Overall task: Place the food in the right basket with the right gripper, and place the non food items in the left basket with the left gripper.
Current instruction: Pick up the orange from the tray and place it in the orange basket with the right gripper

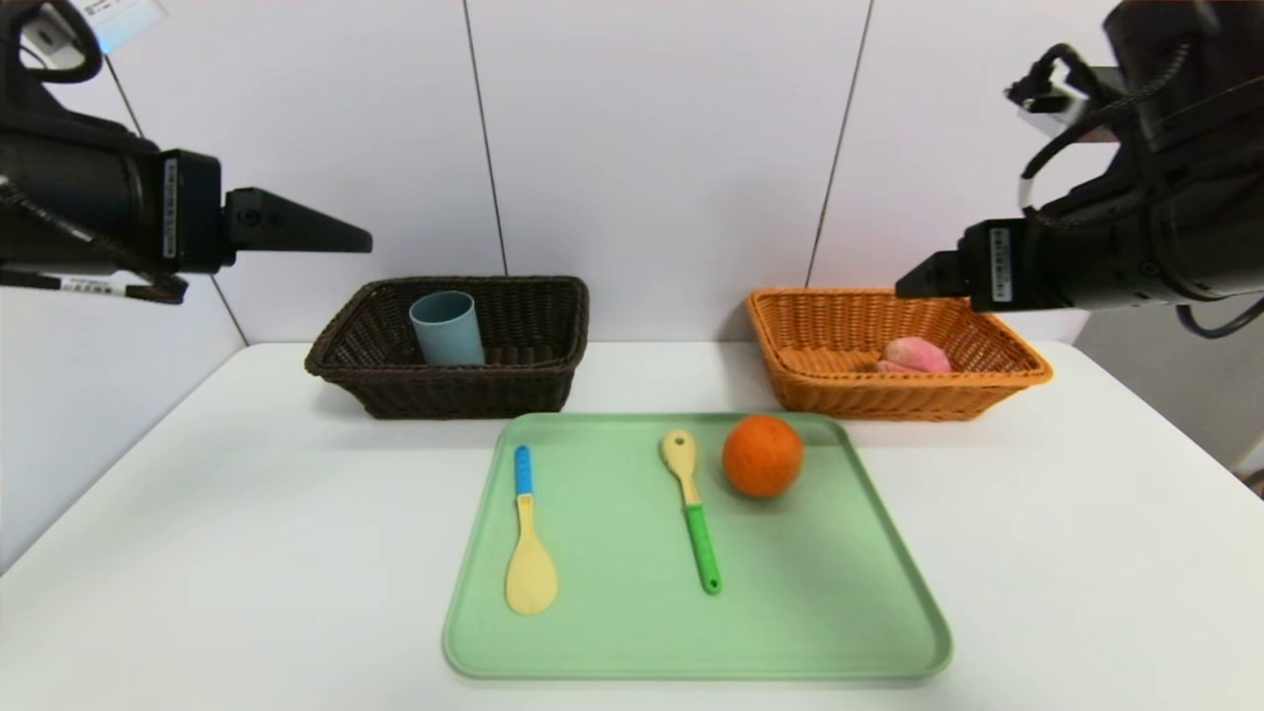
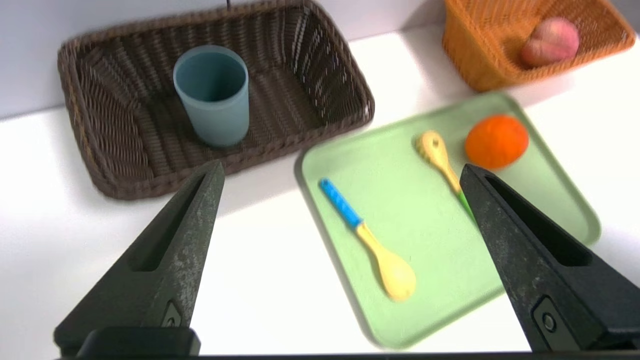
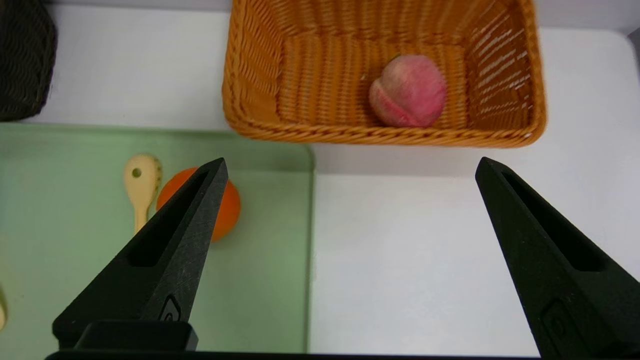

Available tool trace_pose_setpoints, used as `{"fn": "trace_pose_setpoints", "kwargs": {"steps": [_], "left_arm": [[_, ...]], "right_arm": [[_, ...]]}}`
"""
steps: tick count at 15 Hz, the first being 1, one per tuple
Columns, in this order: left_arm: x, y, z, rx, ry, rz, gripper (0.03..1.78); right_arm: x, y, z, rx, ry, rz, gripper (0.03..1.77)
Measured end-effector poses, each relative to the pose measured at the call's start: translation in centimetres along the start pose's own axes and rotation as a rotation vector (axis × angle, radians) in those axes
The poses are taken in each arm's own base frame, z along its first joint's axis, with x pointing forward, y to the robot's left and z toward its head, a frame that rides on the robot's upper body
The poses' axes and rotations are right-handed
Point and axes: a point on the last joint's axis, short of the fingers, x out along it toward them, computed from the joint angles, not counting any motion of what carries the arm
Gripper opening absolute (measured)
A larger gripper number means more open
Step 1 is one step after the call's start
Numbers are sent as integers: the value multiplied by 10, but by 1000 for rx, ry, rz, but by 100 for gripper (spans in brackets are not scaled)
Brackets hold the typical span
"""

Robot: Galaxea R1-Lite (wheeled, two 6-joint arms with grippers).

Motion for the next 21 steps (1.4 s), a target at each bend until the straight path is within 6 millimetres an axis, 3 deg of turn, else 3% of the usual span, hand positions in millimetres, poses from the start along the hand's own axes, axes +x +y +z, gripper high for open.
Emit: {"fn": "trace_pose_setpoints", "kwargs": {"steps": [4,9,12,16,21], "left_arm": [[-18,-5,-37,39,-63,50,168],[-44,-14,-65,10,-46,86,169],[-52,-25,-63,-104,-97,16,169],[-54,-29,-57,-98,-203,-28,169],[-62,-30,-57,-116,-109,7,169]], "right_arm": [[18,47,0,40,204,29,171],[55,94,-26,4,452,102,171],[76,105,-36,-12,505,90,171],[102,114,-47,10,540,53,171],[128,120,-54,25,532,19,171]]}}
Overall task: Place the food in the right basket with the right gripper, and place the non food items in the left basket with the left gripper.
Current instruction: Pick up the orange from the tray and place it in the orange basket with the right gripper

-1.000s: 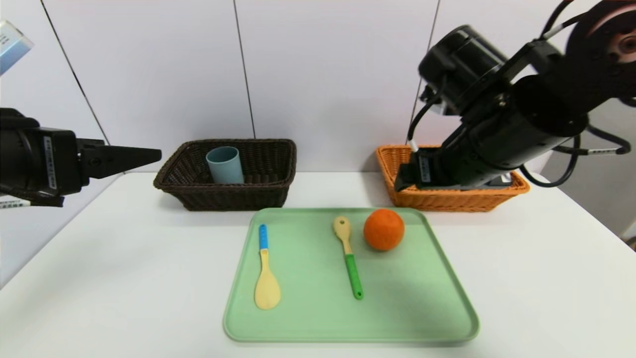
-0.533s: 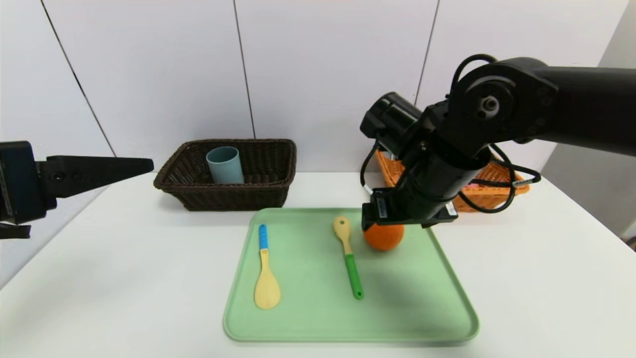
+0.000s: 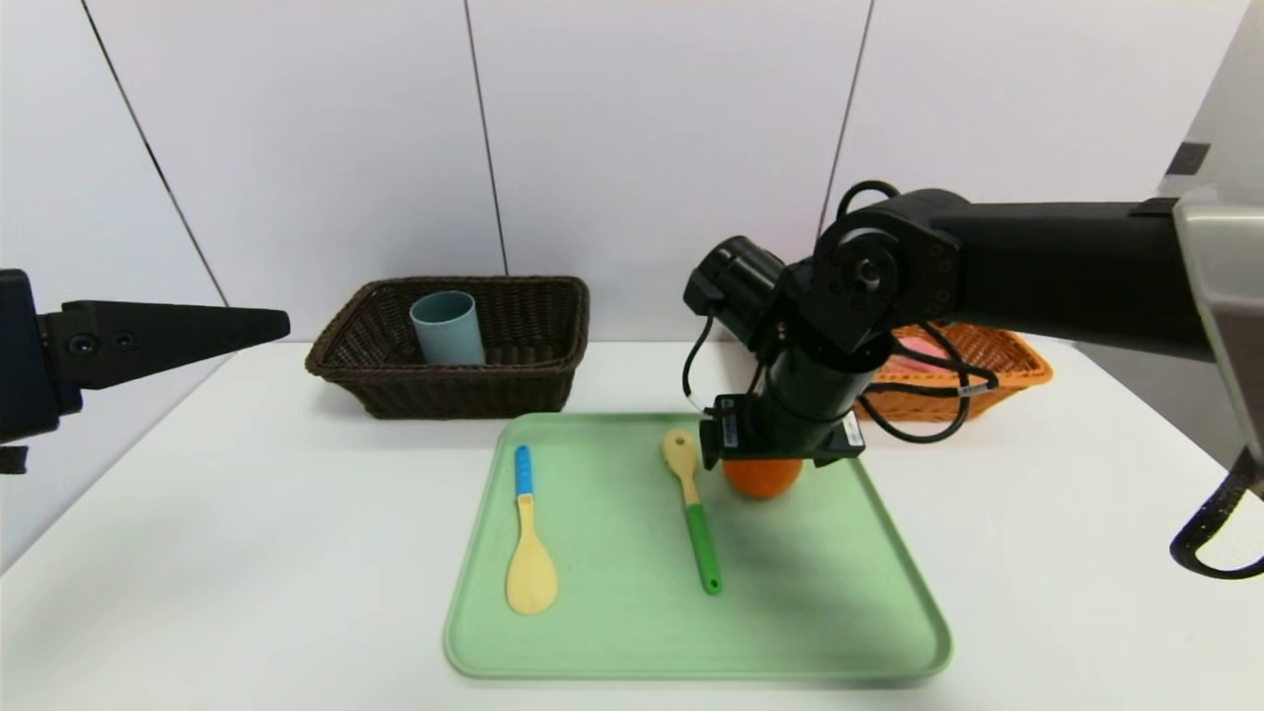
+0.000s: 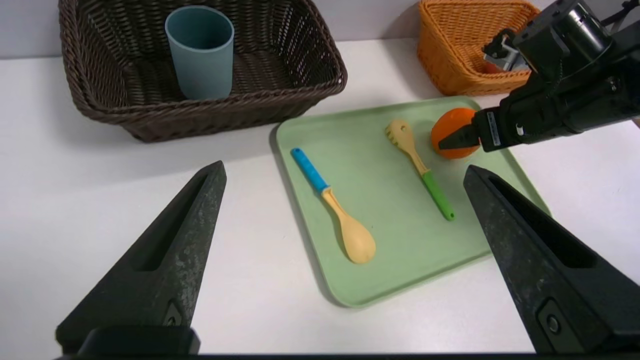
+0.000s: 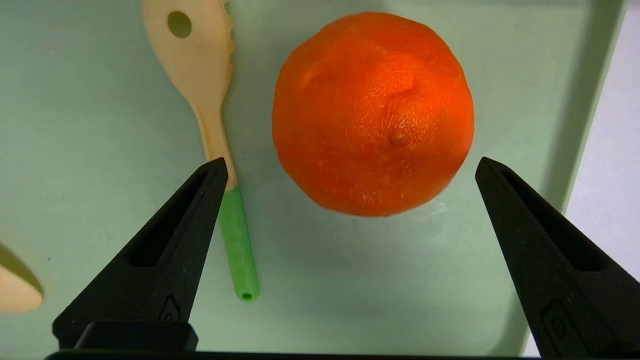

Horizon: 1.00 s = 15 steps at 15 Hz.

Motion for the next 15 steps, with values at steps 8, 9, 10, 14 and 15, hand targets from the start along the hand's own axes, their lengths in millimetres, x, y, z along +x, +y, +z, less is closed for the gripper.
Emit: {"fn": "trace_pose_setpoints", "kwargs": {"steps": [8,9,10,14,15], "left_arm": [[-4,-1,7,-36,-33,24,169],[-4,-1,7,-36,-35,23,169],[-4,-1,7,-36,-35,25,169],[-6,-1,7,-24,-44,22,169],[-7,-2,8,-24,-54,17,169]], "right_arm": [[26,3,5,10,-6,-37,171],[27,3,5,11,-5,-38,171],[28,3,5,11,-3,-39,171],[28,1,6,15,-2,-43,171],[28,1,6,15,-2,-43,171]]}}
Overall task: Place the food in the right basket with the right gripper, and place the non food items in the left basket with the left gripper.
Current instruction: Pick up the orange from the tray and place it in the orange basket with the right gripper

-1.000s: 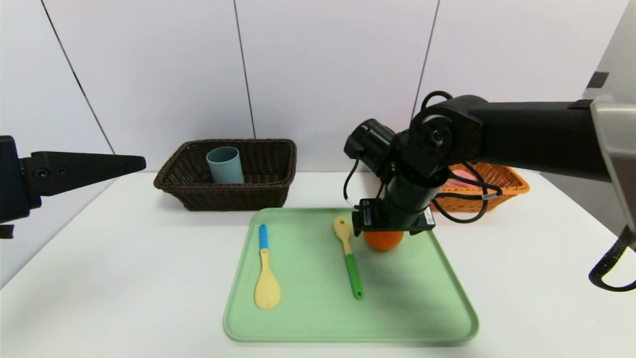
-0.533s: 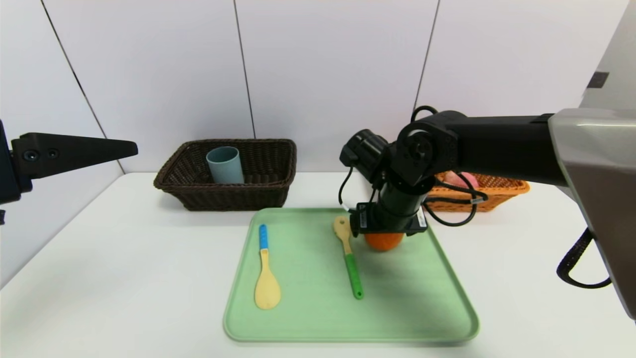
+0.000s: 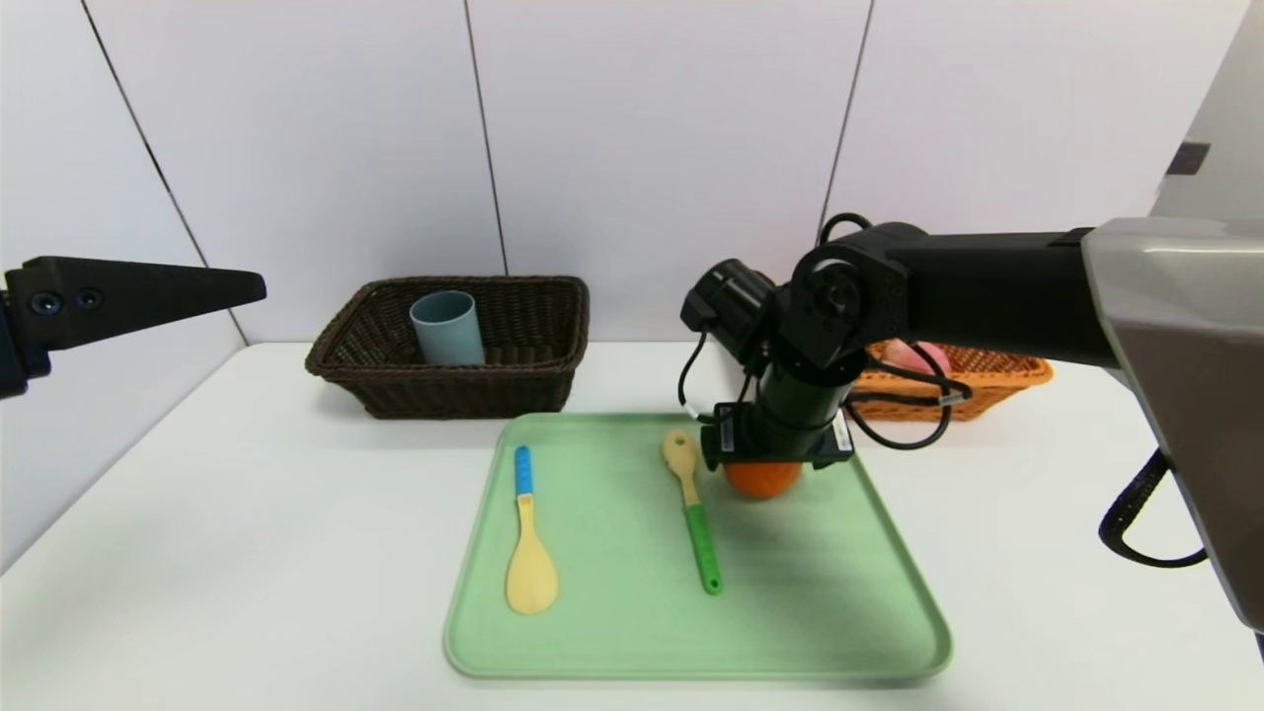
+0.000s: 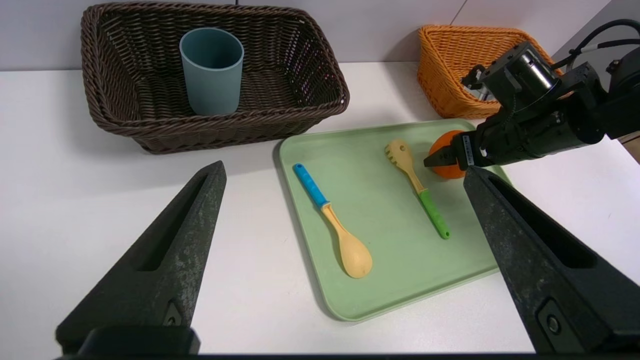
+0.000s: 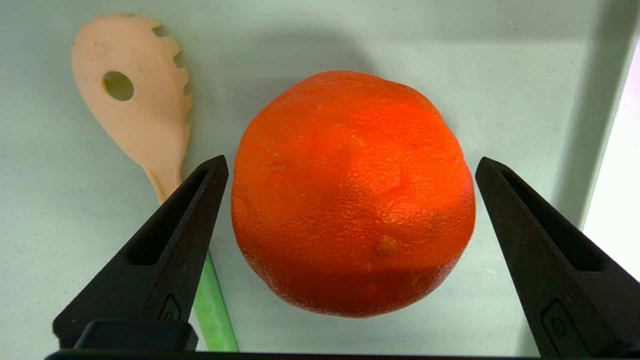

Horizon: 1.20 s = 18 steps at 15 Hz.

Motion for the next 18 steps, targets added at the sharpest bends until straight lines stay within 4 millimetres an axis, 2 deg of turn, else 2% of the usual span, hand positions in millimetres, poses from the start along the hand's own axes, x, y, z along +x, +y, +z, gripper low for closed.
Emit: {"fn": "trace_pose_setpoints", "kwargs": {"steps": [3,5,6,11,14,18], "left_arm": [[-1,0,0,2,-4,-4,169],[-1,0,0,2,-4,-7,169],[-2,0,0,2,-4,-8,169],[-3,-1,1,4,-3,-8,169],[-2,0,-1,25,9,-3,169],[-1,1,-4,23,52,5,169]], "right_arm": [[1,-2,1,3,-6,-13,168],[1,-2,1,6,-11,-21,132],[1,-2,1,6,-11,-20,124],[-6,-4,2,8,-23,-13,116],[-34,-5,5,19,-103,53,116],[-90,-19,17,48,-309,173,116]]}}
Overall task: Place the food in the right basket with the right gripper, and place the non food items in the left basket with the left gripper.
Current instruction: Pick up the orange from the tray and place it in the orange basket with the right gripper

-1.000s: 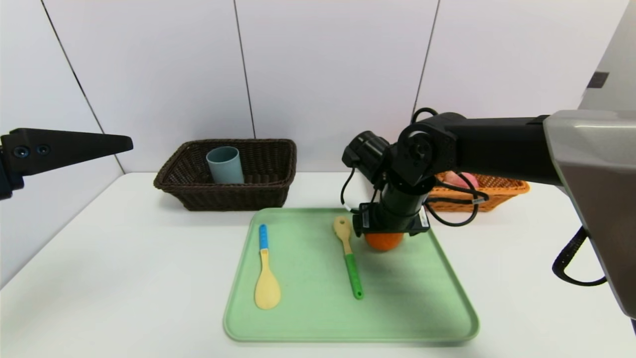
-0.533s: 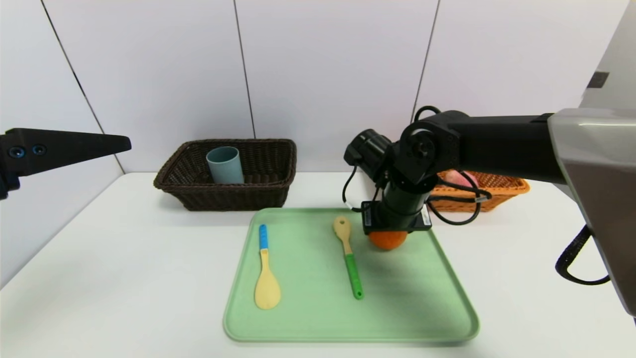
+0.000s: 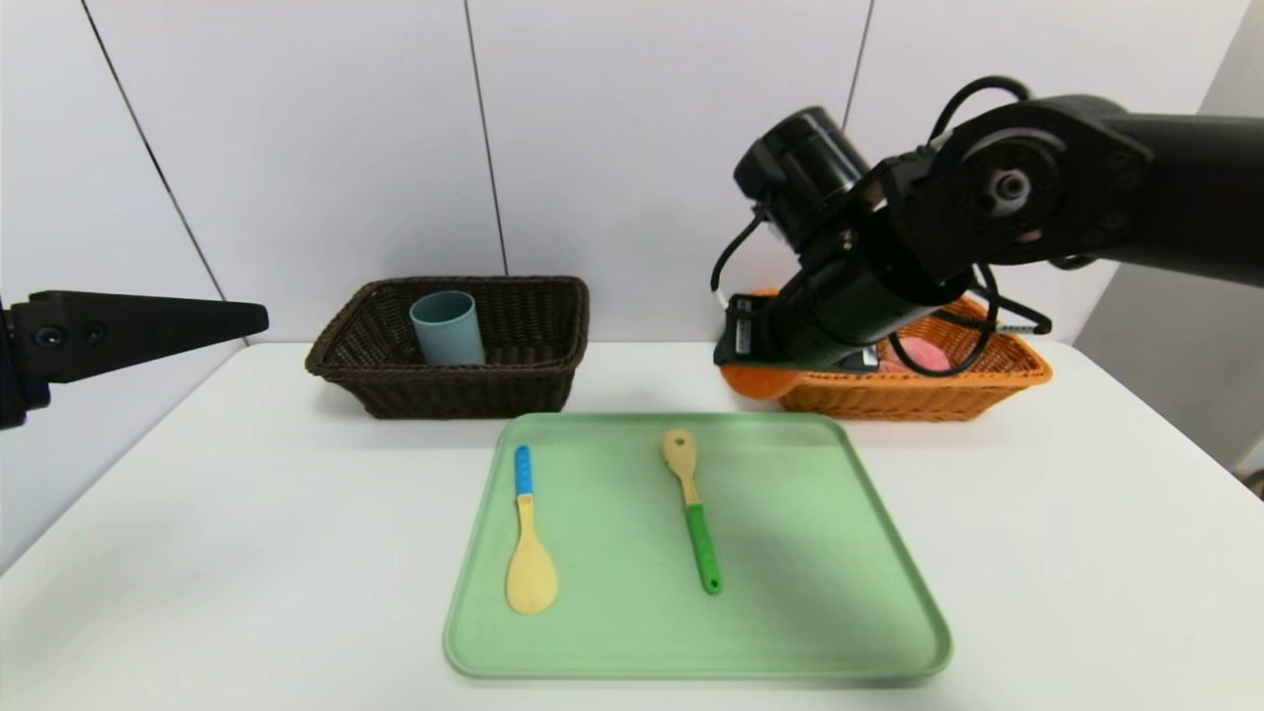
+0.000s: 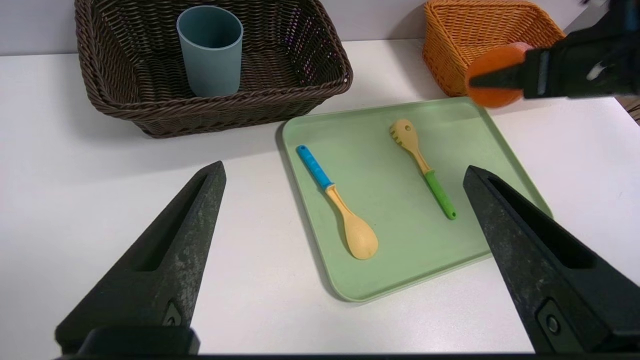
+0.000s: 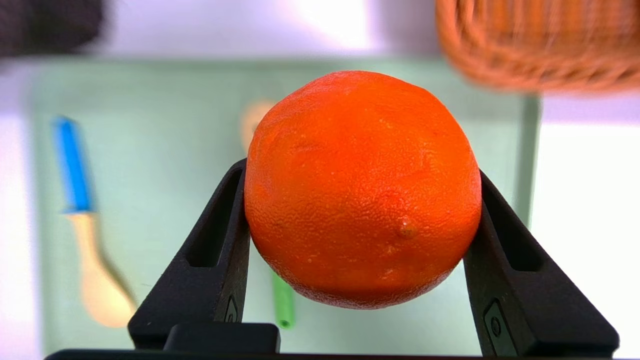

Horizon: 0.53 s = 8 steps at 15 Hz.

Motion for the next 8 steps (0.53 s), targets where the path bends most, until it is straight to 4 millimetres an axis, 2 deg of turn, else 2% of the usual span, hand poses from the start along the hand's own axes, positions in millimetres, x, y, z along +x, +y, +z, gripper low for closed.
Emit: {"fn": "trace_pose_setpoints", "kwargs": {"steps": [2,4,8], "left_arm": [[3,0,0,-1,9,2,169],[6,1,-2,-2,23,3,169],[12,2,-6,-2,51,5,169]], "right_arm": [[-12,-15,21,63,-125,21,116],[-10,-36,38,115,-192,-5,116],[26,-74,56,201,-221,-89,115]]}}
